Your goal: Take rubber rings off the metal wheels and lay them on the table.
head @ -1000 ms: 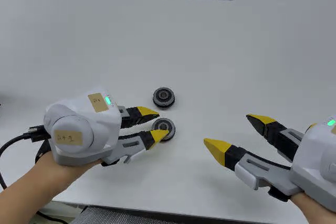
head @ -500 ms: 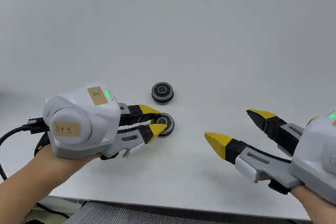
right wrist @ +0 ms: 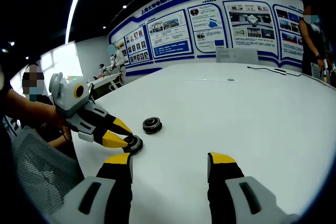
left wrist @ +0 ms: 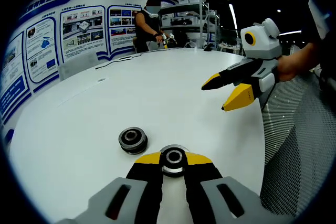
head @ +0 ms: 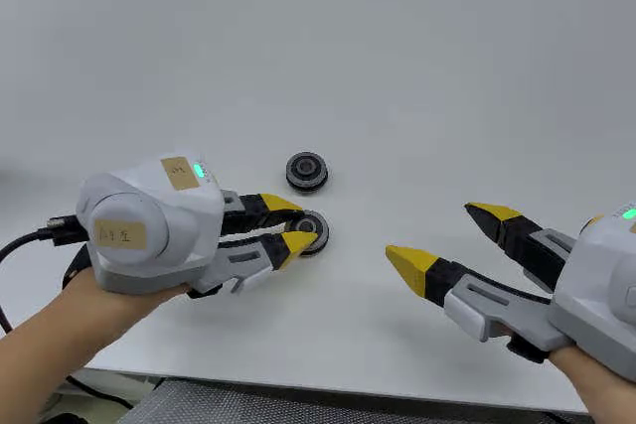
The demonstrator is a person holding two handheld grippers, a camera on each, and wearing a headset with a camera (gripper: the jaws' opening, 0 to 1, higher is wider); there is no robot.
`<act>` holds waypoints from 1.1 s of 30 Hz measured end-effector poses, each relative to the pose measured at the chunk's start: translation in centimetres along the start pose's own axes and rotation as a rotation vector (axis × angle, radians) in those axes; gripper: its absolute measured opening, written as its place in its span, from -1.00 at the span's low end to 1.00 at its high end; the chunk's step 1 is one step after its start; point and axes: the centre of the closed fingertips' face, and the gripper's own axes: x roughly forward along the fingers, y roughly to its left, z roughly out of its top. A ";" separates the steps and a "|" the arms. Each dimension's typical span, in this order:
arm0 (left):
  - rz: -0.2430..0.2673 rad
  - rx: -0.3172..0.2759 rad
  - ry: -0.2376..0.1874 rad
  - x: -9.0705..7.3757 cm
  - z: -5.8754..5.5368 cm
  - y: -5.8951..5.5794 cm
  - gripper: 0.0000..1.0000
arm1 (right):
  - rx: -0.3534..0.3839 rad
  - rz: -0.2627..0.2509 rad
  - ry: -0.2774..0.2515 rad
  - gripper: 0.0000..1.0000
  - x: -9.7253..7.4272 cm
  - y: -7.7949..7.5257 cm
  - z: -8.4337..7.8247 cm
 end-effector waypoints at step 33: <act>-0.018 0.041 0.013 0.0 -0.1 -0.1 -0.74 | 0.075 0.148 -0.019 0.16 2.0 2.5 1.9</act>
